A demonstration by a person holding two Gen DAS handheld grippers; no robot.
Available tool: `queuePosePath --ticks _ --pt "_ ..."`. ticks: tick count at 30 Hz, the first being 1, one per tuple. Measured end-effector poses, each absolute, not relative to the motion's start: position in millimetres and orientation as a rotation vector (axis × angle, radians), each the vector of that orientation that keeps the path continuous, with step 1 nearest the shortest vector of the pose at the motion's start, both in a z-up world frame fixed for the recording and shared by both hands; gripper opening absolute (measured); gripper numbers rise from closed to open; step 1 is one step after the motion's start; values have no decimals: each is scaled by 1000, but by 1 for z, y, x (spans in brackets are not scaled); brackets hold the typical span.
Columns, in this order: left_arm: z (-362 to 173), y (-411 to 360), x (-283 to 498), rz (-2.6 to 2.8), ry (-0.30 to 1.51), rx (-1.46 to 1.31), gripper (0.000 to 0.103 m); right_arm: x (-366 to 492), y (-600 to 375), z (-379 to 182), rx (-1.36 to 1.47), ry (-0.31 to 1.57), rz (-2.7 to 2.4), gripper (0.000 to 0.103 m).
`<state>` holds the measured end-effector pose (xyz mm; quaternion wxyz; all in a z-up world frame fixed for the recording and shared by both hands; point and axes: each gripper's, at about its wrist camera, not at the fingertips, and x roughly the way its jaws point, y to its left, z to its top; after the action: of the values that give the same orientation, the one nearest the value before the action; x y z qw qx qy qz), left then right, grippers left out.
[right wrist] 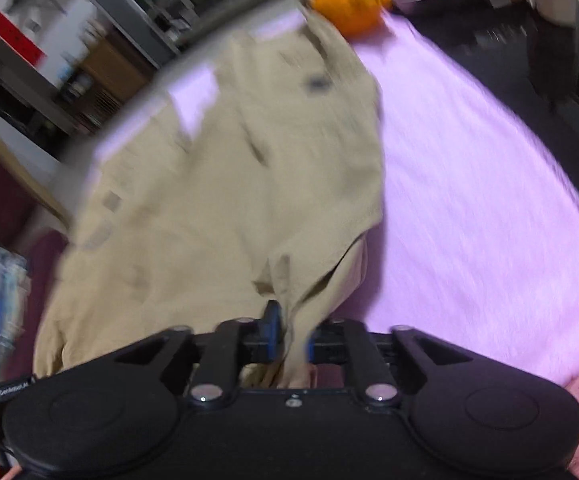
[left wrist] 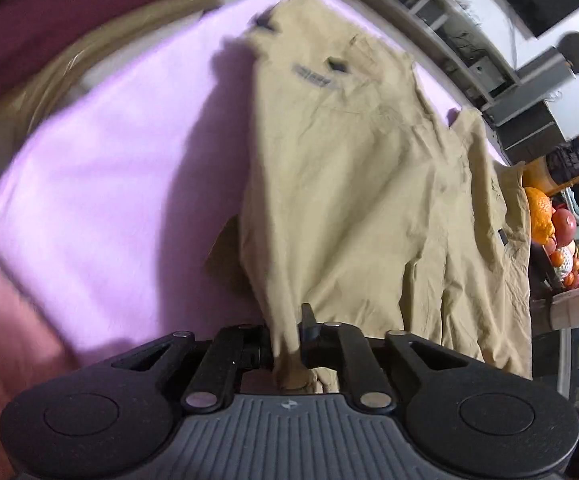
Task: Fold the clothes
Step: 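Lay the trousers flat on the towel with both grippers, legs extended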
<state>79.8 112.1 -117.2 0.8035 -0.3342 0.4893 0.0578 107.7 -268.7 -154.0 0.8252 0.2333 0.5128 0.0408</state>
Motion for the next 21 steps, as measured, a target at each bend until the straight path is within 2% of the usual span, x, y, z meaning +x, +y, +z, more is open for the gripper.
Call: queuePosePath --ticks 1,4,7,10,11,13,14,18,20,21 --pt "-109 116 75 131 1034 -715 24 104 -272 -149 505 1077 84 36" --pt "-79 121 58 174 963 -613 25 87 -281 -112 483 1020 82 52" --pt "-55 119 46 181 884 -520 27 76 -284 -73 402 932 90 63" --pt "-50 105 57 50 863 -470 30 75 -282 -55 418 887 137 64" --pt "-52 96 66 5 875 -443 30 80 -278 -60 441 898 180 62" --pt "-61 77 83 -51 897 -390 28 90 -267 -71 487 926 272 25" --pt "-70 69 88 -66 904 -373 27 98 -263 -86 549 961 316 21" --pt "-111 65 108 -43 962 -355 22 129 -256 -153 805 1129 387 21" --pt "-133 72 117 78 1021 -338 11 136 -266 -182 804 1171 282 12" --pt "-136 81 116 105 1016 -360 13 137 -278 -190 793 1161 193 0"
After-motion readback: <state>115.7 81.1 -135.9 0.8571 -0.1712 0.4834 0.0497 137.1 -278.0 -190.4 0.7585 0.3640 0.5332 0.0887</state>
